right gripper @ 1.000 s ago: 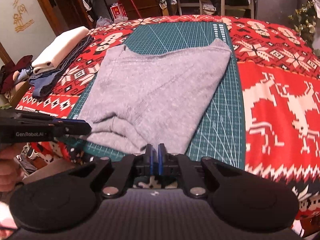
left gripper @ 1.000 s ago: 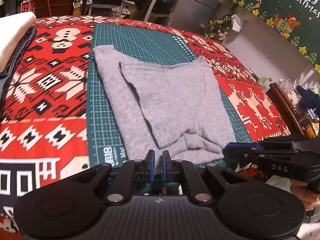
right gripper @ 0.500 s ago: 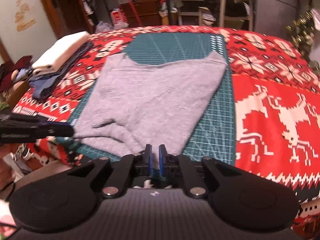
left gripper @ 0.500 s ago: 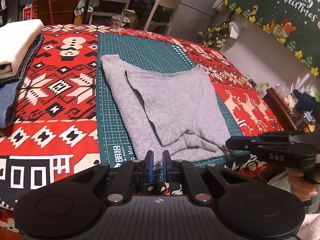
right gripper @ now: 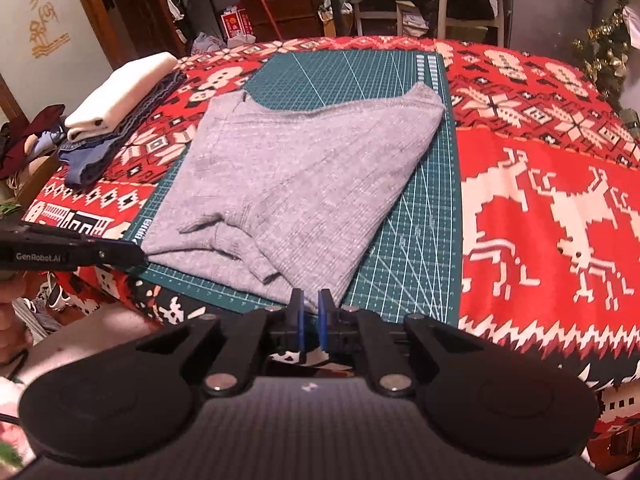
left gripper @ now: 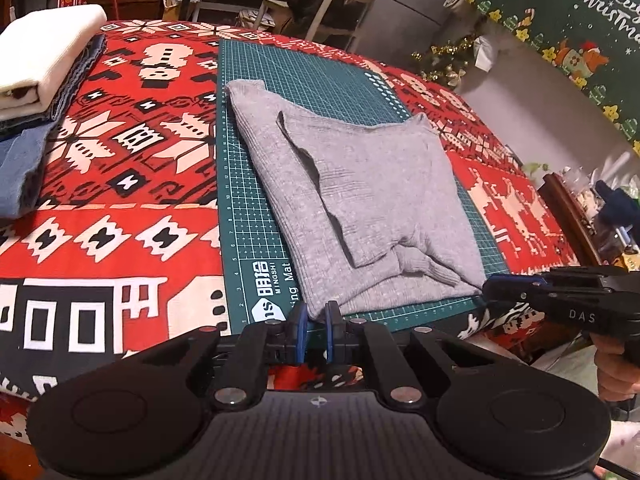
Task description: Fold clothes
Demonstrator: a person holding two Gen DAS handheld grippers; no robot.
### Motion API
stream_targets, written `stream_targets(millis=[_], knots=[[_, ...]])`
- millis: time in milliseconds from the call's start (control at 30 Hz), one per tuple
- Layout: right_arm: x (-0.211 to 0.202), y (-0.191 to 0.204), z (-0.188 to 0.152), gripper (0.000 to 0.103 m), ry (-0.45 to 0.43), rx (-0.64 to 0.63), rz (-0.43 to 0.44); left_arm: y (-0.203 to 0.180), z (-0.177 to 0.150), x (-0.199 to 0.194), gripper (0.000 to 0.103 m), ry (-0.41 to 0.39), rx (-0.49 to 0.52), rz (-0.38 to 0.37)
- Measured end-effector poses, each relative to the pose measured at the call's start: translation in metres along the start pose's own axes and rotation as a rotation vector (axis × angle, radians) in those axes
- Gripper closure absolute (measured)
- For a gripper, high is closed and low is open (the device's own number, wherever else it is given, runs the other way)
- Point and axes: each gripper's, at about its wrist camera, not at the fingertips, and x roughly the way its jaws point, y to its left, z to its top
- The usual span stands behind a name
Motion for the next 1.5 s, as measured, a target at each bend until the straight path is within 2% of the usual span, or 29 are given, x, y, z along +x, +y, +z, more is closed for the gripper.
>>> stream_targets(millis=[133, 267, 400, 500, 733, 867, 933, 1067, 1200, 1500], knots=[[-0.006, 0.0, 0.004, 0.091, -0.021, -0.003, 0.006, 0.002, 0.009, -0.009, 0.096, -0.052, -0.007, -0.01], [-0.008, -0.007, 0.008, 0.091, -0.031, 0.024, 0.002, 0.011, 0.031, -0.002, 0.077, -0.088, -0.033, -0.017], [-0.008, -0.013, 0.008, 0.091, -0.033, 0.048, -0.012, 0.025, 0.059, 0.014, 0.077, -0.119, -0.086, -0.011], [-0.007, -0.016, 0.007, 0.091, -0.032, 0.058, -0.017, 0.033, 0.076, 0.03, 0.077, -0.12, -0.112, 0.027], [-0.005, -0.022, 0.011, 0.091, -0.027, 0.074, -0.019, 0.045, 0.095, 0.054, 0.077, -0.105, -0.132, 0.063], [0.001, -0.024, 0.015, 0.091, -0.019, 0.085, -0.021, 0.045, 0.098, 0.06, 0.079, -0.096, -0.122, 0.06], [0.003, -0.026, 0.018, 0.091, -0.017, 0.09, -0.022, 0.045, 0.099, 0.062, 0.089, -0.092, -0.131, 0.051], [0.007, -0.026, 0.022, 0.091, -0.013, 0.094, -0.025, 0.032, 0.098, 0.064, 0.097, -0.113, -0.087, 0.099], [0.009, -0.025, 0.026, 0.091, -0.013, 0.093, -0.035, 0.022, 0.097, 0.058, 0.098, -0.158, -0.047, 0.179], [0.013, -0.017, 0.035, 0.09, -0.023, 0.079, -0.028, 0.045, 0.111, 0.021, 0.098, -0.217, -0.075, 0.26]])
